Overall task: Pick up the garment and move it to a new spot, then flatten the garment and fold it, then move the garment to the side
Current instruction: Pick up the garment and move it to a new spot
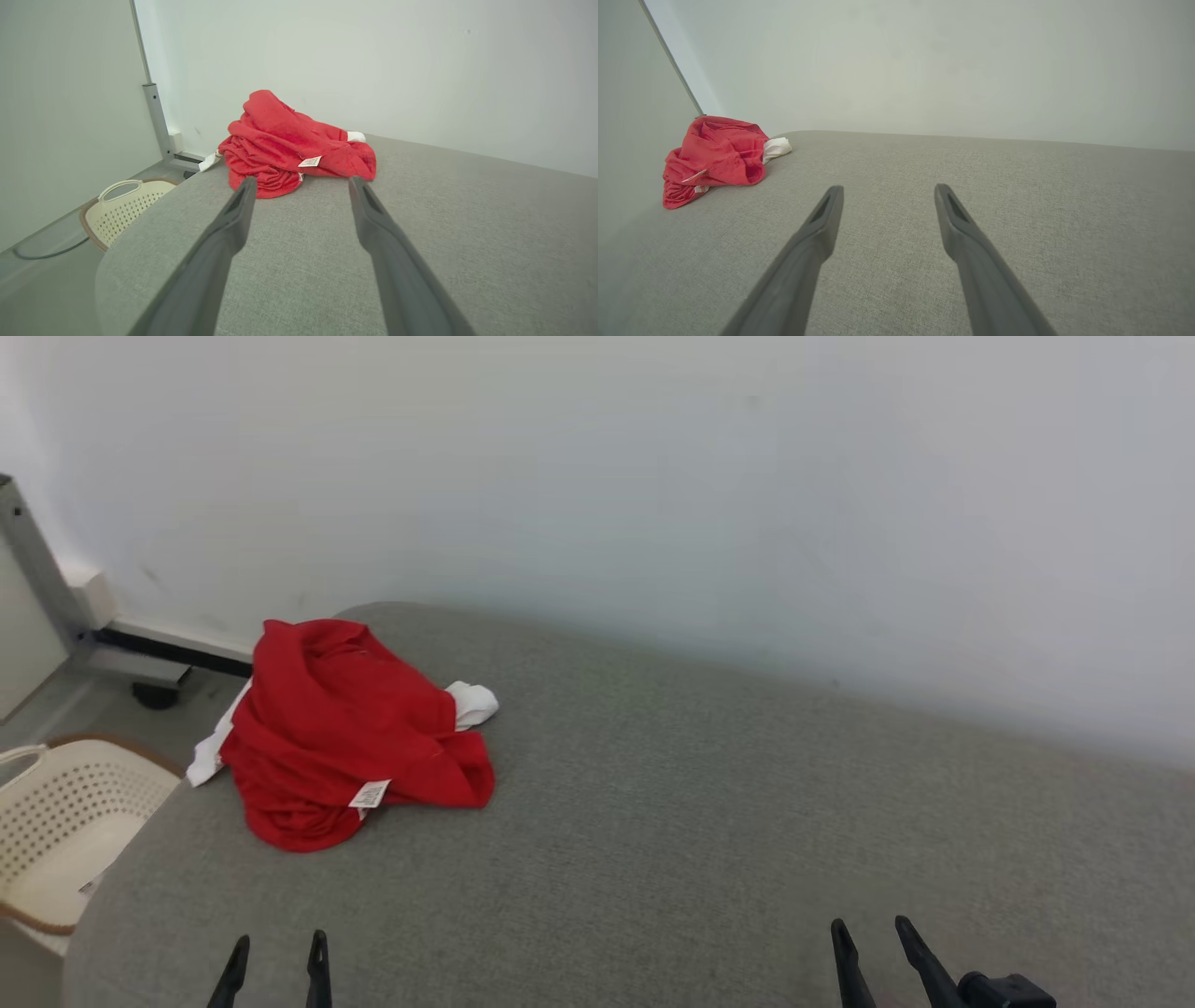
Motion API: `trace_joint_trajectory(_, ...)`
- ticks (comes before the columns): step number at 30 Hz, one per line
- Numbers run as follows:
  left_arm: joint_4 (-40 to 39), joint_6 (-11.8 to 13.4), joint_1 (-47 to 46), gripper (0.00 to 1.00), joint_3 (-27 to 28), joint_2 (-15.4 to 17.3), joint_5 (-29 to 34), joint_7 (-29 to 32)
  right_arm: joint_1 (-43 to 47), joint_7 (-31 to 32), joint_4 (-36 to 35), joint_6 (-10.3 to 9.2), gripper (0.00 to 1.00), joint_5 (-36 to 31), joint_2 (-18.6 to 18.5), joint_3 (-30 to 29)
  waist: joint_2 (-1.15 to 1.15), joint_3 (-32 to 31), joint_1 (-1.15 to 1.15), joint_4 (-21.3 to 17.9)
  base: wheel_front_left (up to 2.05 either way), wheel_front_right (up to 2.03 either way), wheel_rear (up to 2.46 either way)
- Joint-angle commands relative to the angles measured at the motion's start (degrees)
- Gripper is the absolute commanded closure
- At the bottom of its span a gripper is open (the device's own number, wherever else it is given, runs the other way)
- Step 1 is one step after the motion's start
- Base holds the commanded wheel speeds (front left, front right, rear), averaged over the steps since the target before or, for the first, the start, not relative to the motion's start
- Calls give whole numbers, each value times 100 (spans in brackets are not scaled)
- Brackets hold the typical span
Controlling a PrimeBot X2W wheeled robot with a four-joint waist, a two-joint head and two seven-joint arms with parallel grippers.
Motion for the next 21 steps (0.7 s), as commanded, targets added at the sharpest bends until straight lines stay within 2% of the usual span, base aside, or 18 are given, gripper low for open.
trace_joint_trajectory(1,-29,28,13,0,41,42,26,-21,-89,-53,43,19,0,46,-11,34,0,48,0,589,0,0,0)
trace_joint_trajectory(6,-215,98,56,0,216,32,-39,-21,-349,-68,99,19,0,-23,-12,229,0,300,0,860,0,0,0)
trace_joint_trajectory(14,-580,236,279,0,584,-69,-96,-21,-904,-57,319,19,0,-37,-13,649,0,565,0,1069,0,0,0)
trace_joint_trajectory(21,-574,148,381,0,713,-168,-166,-21,-1156,-98,534,19,0,-22,-12,836,0,684,0,1145,0,0,0)
